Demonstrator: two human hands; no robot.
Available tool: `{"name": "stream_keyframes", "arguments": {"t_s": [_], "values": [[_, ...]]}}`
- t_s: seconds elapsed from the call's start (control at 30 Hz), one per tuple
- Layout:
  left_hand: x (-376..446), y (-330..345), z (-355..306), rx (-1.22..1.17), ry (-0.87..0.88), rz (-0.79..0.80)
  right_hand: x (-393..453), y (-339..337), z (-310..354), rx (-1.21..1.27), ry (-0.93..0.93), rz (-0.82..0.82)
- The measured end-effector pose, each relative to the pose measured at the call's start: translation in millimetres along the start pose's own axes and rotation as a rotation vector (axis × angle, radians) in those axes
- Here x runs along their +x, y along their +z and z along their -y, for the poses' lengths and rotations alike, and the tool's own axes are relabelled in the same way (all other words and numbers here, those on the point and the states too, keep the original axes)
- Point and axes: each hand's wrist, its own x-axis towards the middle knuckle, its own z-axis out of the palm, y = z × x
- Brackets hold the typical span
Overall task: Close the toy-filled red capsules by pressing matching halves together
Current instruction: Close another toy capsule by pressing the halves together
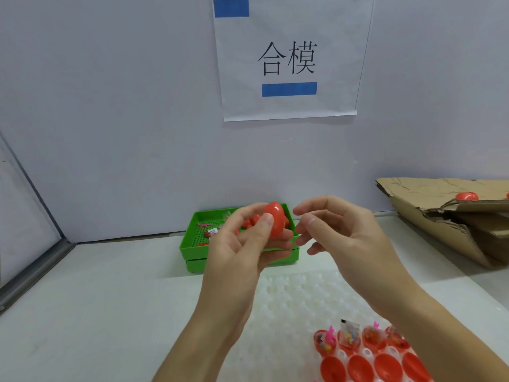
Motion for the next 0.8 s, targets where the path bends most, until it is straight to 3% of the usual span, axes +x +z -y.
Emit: {"name": "stream_keyframes", "arguments": {"t_s": [0.17,0.43,0.53,0.7,0.8], "values": [[-2.9,5.1,-6.7,-0.413,-0.269,0.054,-0.1,-0.2,0.7,0.032,0.015,-0.005],[-0.7,3.0,-5.6,-0.468,-0.316,0.046,-0.3,1.4,-0.6,0.036,0.021,-0.003],[-1.3,3.3,-2.7,-0.347,-0.200,-0.015,-1.5,2.5,-0.8,0.001,0.000,-0.010],[-1.8,0.1,8.8,0.188,0.101,-0.125,-2.0,3.7,0.1,-0.033,0.013,-0.003],[-3.2,0.7,11.8,0.373,0.225,-0.136,-2.3,5.5,0.1,-0.012,0.045,0.025]]}}
